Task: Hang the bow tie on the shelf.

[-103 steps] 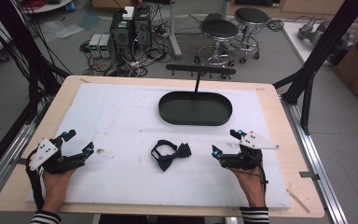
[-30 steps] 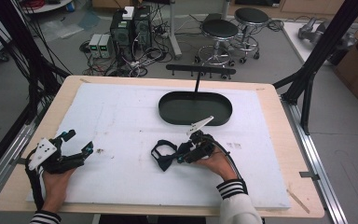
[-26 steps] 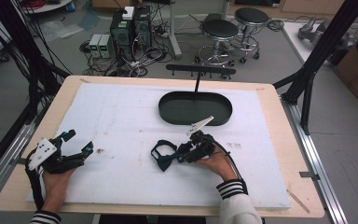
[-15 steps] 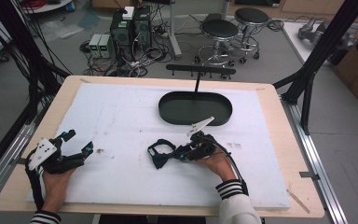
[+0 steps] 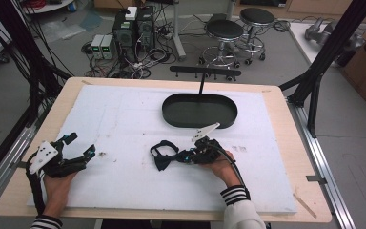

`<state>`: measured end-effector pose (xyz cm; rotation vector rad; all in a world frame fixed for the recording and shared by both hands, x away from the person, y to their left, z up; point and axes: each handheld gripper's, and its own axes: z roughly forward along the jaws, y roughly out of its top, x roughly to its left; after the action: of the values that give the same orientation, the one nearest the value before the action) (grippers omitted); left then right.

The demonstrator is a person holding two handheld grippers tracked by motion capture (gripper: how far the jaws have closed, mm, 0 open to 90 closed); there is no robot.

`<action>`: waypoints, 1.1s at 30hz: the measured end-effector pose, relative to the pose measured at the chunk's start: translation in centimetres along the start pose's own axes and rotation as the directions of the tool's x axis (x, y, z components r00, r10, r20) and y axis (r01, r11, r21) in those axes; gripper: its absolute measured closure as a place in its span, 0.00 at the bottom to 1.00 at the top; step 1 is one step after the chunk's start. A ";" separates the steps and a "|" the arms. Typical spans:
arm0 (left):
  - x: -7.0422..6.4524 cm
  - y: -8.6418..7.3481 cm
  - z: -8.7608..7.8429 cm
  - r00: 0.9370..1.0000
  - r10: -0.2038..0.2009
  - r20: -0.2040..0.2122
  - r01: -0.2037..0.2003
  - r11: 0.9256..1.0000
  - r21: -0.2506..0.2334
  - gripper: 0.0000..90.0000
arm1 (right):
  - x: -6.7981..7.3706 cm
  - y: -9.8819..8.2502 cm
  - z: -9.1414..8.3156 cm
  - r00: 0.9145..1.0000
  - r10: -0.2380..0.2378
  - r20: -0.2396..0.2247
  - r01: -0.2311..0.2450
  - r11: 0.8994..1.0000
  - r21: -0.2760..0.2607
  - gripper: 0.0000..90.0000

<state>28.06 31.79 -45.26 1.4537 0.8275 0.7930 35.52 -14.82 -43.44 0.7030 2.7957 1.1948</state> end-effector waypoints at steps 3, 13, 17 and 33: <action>0.0 0.0 0.0 1.000 0.004 0.000 -0.004 1.000 0.000 0.16 | 0.1 0.0 -0.1 1.000 0.004 0.002 -0.004 1.000 0.002 0.91; 0.0 0.0 0.0 1.000 0.002 0.001 -0.002 1.000 -0.001 0.16 | 0.0 0.0 -0.1 0.999 0.045 0.012 -0.045 0.999 0.006 0.94; 0.0 0.0 0.0 1.000 0.001 0.000 -0.001 1.000 0.001 0.16 | 0.3 0.2 -0.4 0.999 0.024 0.039 -0.023 1.000 -0.011 0.95; 0.0 0.0 0.0 1.000 0.003 0.000 -0.003 1.000 -0.001 0.16 | 1.3 1.2 -2.4 0.980 -0.056 0.191 0.089 0.982 -0.169 0.95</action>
<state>28.07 31.77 -45.27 1.4546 0.8245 0.7953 34.33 -15.18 -40.68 0.6546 2.5047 1.2729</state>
